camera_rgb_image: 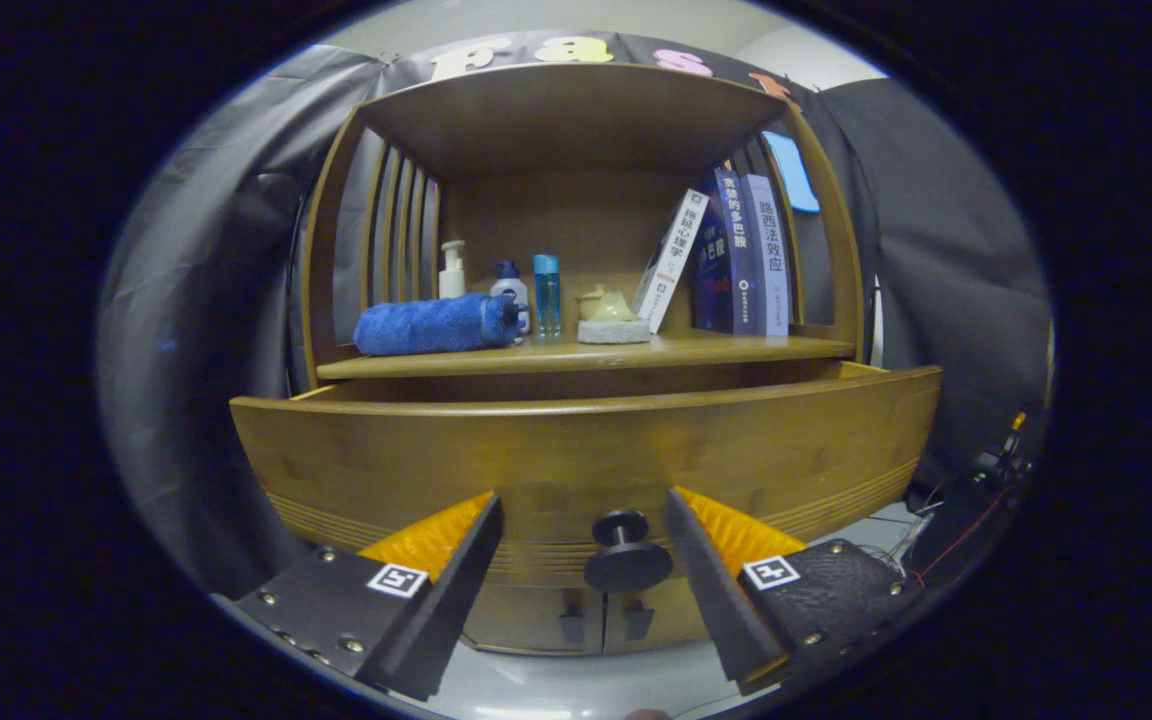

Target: Pull open the drawer, take out the items inside it, and place them on the countertop above the cabinet.

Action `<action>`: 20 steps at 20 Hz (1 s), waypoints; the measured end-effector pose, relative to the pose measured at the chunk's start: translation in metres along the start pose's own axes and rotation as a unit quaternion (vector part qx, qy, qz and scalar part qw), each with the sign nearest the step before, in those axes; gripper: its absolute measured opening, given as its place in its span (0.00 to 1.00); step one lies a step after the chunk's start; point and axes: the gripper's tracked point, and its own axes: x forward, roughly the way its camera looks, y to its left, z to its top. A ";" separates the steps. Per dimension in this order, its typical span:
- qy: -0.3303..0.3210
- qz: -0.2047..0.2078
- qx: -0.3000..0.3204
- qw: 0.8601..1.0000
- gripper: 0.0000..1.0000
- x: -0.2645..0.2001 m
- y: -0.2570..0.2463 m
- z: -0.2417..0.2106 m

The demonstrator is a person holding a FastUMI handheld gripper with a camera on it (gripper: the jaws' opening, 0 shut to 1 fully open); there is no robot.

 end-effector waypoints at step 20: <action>-0.021 0.009 -0.009 1.000 0.99 0.064 0.000 0.010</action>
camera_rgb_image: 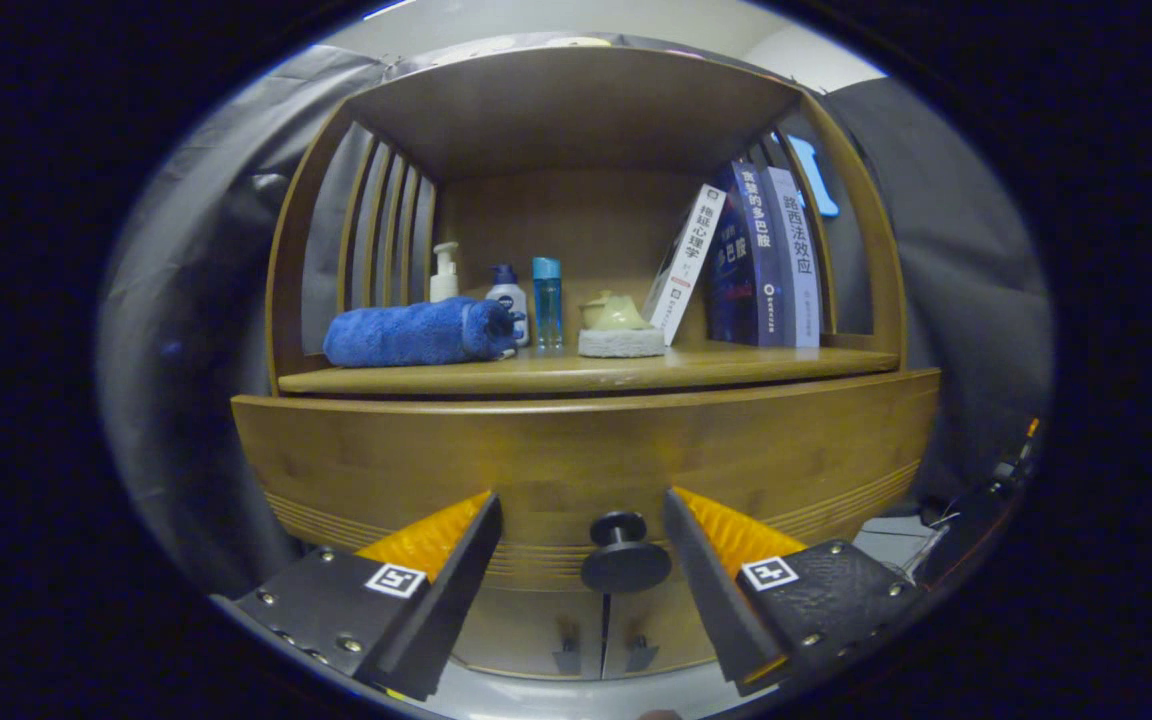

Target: Pull open the drawer, take out the items inside it, and place them on the countertop above the cabinet.

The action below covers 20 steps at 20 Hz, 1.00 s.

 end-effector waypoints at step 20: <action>0.050 0.005 -0.029 0.998 0.99 0.003 0.012 0.004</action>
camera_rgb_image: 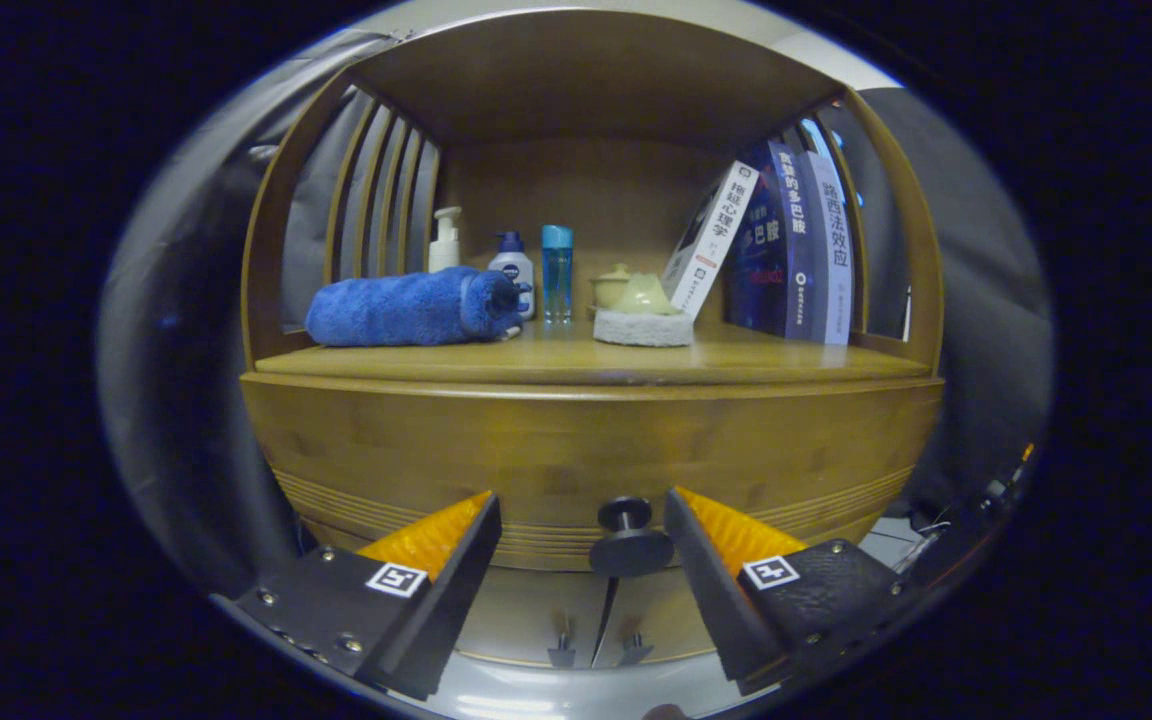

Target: Pull open the drawer, take out the items inside it, and place them on the countertop above the cabinet.

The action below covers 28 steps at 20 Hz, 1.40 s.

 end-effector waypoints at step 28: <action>-0.087 0.032 0.002 0.996 0.99 -0.193 -0.042 0.202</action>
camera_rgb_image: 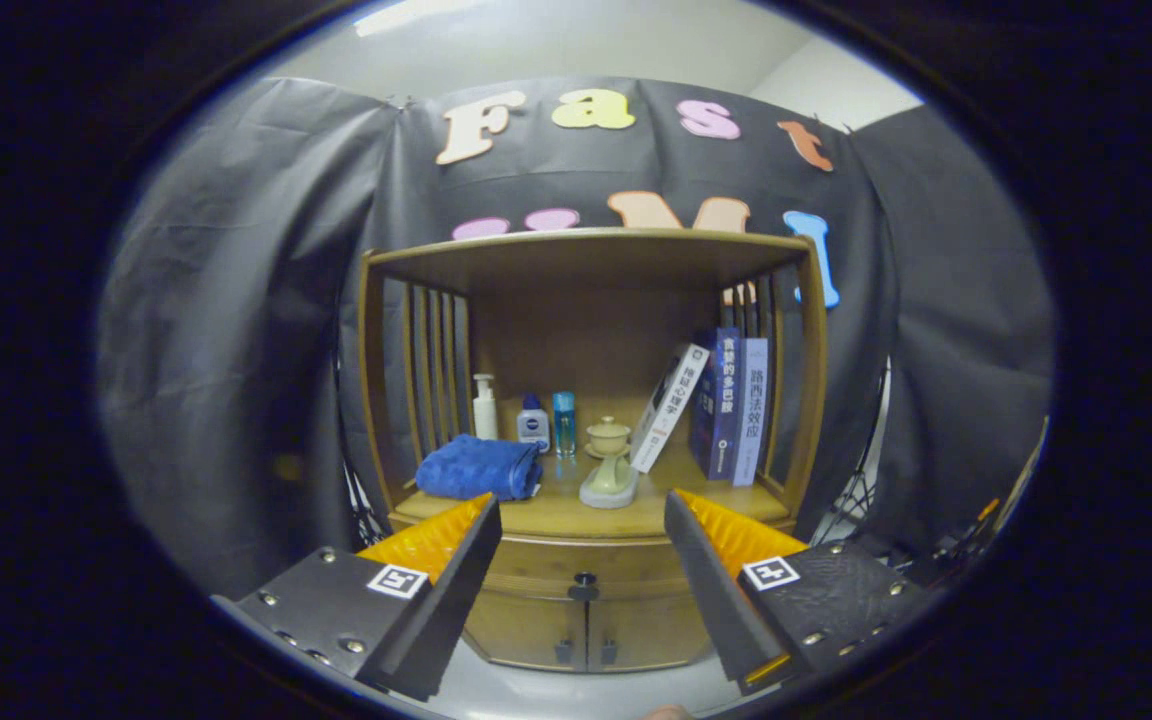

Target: Pull open the drawer, take out the items inside it, and place them on the countertop above the cabinet.

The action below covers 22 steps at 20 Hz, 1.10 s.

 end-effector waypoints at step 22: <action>-0.014 0.044 0.036 0.998 0.98 -0.048 -0.016 0.039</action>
